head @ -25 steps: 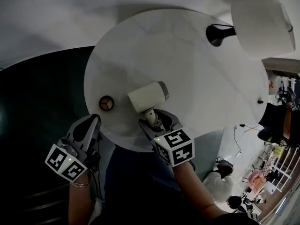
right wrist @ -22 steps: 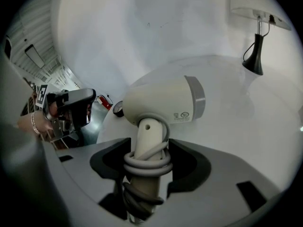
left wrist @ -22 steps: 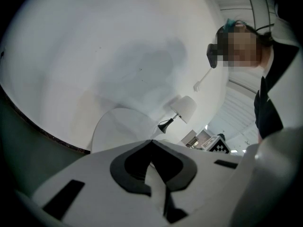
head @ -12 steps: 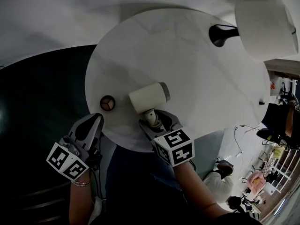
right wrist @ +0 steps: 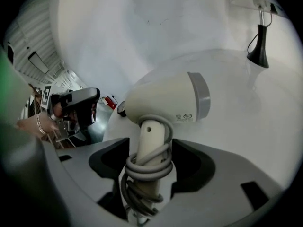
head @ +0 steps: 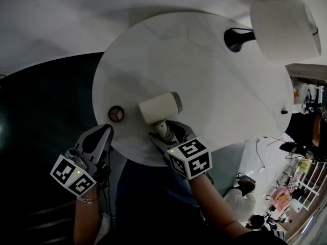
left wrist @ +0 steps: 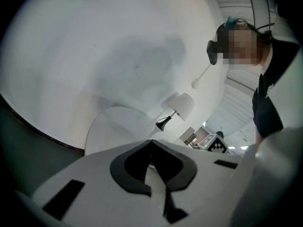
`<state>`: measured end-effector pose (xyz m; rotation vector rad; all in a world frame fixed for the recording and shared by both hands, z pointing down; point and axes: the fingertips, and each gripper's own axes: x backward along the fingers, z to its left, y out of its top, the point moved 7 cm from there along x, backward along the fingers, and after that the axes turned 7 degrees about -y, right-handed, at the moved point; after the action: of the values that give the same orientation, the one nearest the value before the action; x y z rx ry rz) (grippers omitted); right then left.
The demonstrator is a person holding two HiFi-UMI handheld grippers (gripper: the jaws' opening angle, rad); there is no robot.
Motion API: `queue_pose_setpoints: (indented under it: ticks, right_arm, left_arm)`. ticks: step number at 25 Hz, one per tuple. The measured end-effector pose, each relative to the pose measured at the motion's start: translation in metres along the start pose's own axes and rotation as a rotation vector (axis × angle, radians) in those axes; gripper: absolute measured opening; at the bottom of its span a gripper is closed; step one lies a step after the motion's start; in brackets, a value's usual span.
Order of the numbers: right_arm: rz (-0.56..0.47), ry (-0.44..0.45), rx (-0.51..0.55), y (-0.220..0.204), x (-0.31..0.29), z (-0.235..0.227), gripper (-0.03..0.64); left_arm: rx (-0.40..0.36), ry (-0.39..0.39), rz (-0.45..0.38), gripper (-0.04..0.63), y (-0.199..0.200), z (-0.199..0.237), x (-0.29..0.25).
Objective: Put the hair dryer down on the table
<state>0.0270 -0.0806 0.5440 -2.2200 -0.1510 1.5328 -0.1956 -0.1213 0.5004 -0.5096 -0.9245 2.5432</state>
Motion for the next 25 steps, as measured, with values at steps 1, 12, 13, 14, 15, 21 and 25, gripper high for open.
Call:
queue_pose_setpoints:
  ticks: [1, 12, 13, 14, 15, 21, 25]
  right_arm:
    - [0.002, 0.007, -0.005, 0.001, 0.001, -0.001, 0.287]
    - [-0.054, -0.011, -0.013, 0.0, 0.026, -0.004, 0.304]
    - [-0.066, -0.014, -0.018, 0.001, 0.029, -0.003, 0.304]
    - [-0.075, -0.015, -0.018, 0.003, 0.032, -0.002, 0.304]
    - [-0.082, -0.017, -0.012, 0.004, 0.035, -0.001, 0.304]
    - [-0.139, -0.027, -0.006, 0.012, 0.057, 0.002, 0.296]
    - [-0.203, -0.079, -0.001, 0.012, 0.075, 0.004, 0.204]
  left_arm:
    - [-0.004, -0.001, 0.005, 0.017, 0.001, -0.001, -0.001]
    - [-0.033, -0.009, 0.031, 0.017, 0.001, -0.018, -0.004]
    - [-0.038, -0.008, 0.03, 0.017, 0.002, -0.02, -0.004]
    - [-0.044, -0.009, 0.029, 0.017, 0.004, -0.022, -0.003]
    - [-0.049, -0.01, 0.027, 0.017, 0.007, -0.024, -0.003]
    - [-0.08, -0.041, 0.03, 0.017, 0.018, -0.037, -0.006]
    - [-0.106, -0.073, 0.041, 0.017, 0.022, -0.049, -0.005]
